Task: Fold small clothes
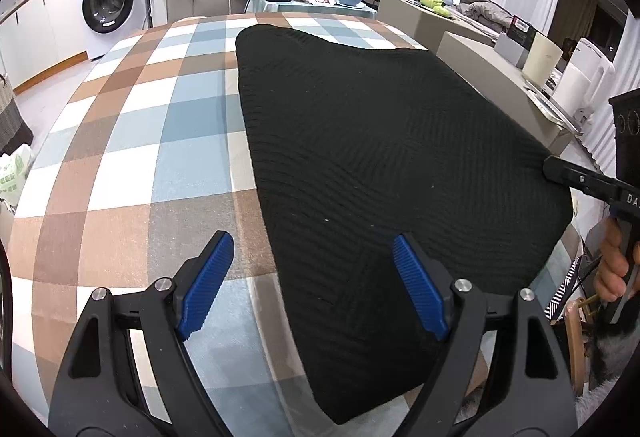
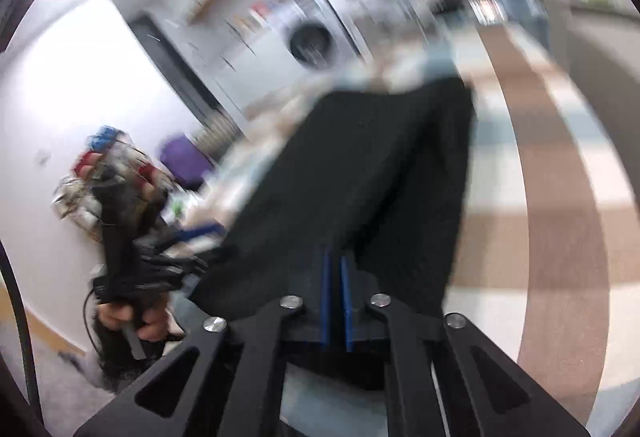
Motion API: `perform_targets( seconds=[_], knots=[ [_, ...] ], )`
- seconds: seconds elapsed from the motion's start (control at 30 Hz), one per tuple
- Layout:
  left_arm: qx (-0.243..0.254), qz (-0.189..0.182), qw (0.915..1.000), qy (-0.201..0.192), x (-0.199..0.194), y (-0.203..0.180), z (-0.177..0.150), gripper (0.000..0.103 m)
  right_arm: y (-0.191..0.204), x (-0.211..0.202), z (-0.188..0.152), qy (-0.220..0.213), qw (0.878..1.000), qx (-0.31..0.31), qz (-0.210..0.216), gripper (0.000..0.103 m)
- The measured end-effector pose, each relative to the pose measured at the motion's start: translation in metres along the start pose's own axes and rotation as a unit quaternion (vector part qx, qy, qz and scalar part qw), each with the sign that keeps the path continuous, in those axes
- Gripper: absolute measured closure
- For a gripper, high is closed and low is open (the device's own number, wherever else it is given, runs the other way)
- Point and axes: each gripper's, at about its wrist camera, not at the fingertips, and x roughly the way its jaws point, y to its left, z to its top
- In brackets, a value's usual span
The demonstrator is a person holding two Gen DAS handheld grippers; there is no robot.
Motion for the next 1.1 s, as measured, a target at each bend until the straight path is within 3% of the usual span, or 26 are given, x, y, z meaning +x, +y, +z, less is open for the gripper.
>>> perform_targets(
  seconds=[0.2,0.3,0.37,0.5,0.53,0.57,0.6,0.67,0.77,1.1],
  knots=[
    [0.010,0.000,0.9998,0.015,0.001,-0.005,-0.011,0.023,-0.026,0.020,-0.013,0.055,0.996,0.051,-0.045,0.097],
    [-0.002,-0.008,0.9997,0.023,-0.001,-0.004,-0.015,0.023,-0.022,0.011,-0.011,0.038,0.997,0.045,-0.056,0.073],
    [-0.005,-0.024,0.9993,0.030,-0.002,-0.003,-0.020,0.023,-0.022,0.003,-0.010,0.024,0.996,0.042,-0.075,0.047],
    [-0.018,-0.041,0.9986,0.028,-0.005,0.003,-0.030,0.025,-0.031,0.003,-0.017,0.043,0.995,0.061,-0.063,0.047],
    [-0.024,-0.056,0.9979,0.023,-0.006,0.004,-0.032,0.036,-0.032,0.007,-0.018,0.048,0.995,0.066,-0.056,0.047],
    [-0.024,-0.067,0.9973,0.020,-0.007,0.003,-0.033,0.056,-0.030,0.010,-0.020,0.054,0.995,0.065,-0.052,0.047],
    [-0.023,-0.074,0.9968,0.022,-0.005,0.003,-0.032,0.062,-0.026,0.013,-0.021,0.057,0.995,0.059,-0.053,0.047],
    [-0.011,-0.063,0.9979,0.015,-0.006,0.000,-0.031,0.080,-0.020,0.021,-0.020,0.065,0.995,0.039,-0.062,0.065],
    [-0.009,-0.054,0.9984,0.012,-0.004,-0.001,-0.026,0.084,-0.015,0.032,-0.016,0.066,0.995,0.032,-0.064,0.075],
    [-0.040,0.022,0.9988,-0.019,0.018,0.030,0.024,0.085,-0.006,0.092,0.029,0.066,0.992,0.000,-0.109,0.076]
  ],
)
